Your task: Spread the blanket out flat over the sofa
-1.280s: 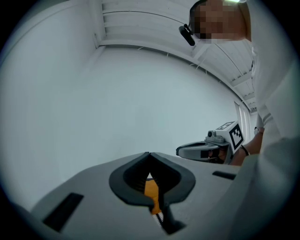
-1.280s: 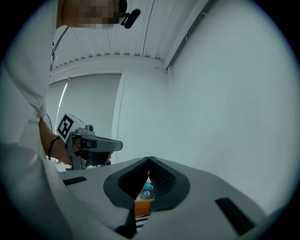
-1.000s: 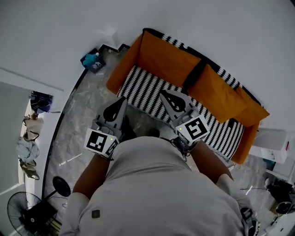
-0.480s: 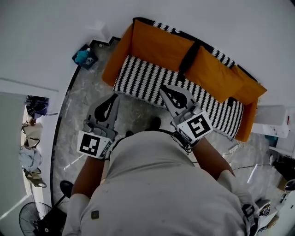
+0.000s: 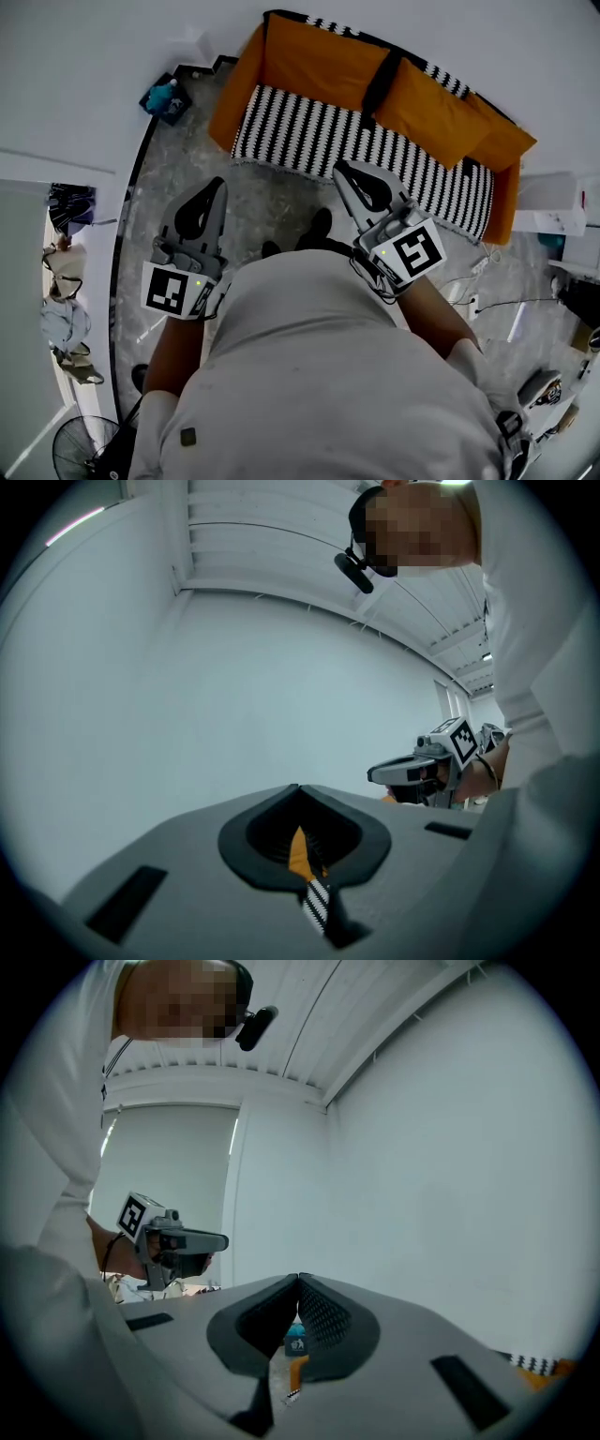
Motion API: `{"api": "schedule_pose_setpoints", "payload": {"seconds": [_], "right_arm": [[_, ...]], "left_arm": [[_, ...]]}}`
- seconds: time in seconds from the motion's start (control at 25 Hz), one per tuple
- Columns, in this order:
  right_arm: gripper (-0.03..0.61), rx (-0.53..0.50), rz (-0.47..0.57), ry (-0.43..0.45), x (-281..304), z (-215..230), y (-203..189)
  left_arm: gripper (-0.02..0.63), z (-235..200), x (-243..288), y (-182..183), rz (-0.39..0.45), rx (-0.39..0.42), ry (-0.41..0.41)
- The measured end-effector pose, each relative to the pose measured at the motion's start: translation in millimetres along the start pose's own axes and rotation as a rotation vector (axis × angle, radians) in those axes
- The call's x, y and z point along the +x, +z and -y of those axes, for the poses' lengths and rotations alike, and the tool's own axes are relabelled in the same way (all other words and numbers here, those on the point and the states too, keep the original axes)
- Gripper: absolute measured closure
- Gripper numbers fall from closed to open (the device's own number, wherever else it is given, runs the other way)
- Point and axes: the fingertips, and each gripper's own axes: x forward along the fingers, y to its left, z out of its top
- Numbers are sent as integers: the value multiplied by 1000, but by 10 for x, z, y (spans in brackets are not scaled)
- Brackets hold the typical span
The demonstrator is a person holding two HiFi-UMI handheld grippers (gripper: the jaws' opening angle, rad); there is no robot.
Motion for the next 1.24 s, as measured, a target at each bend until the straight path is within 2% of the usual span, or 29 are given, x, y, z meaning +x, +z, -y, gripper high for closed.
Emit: {"api": "schedule_pose_setpoints", "payload": {"seconds": [0.28,0.6,0.72,0.96,1.24], "right_arm": [[551,-5,5,-51,-127,-567,33],[551,-15,8,-81,-189,-900,76],[551,-18,12,-92,-200,-976,92],[552,-25,19,-107,-219,-1076,142],[551,-28,15,-123,-175,-994,119]], "left_arm": [[604,10,-490,18,33,2,-36],[604,50,-799,5,49,-5,-61],[604,58,-874,-19,36,4,-68],[604,64,-978,55,75,-6,-76],[604,6,-936,58,81,-2,-79]]}}
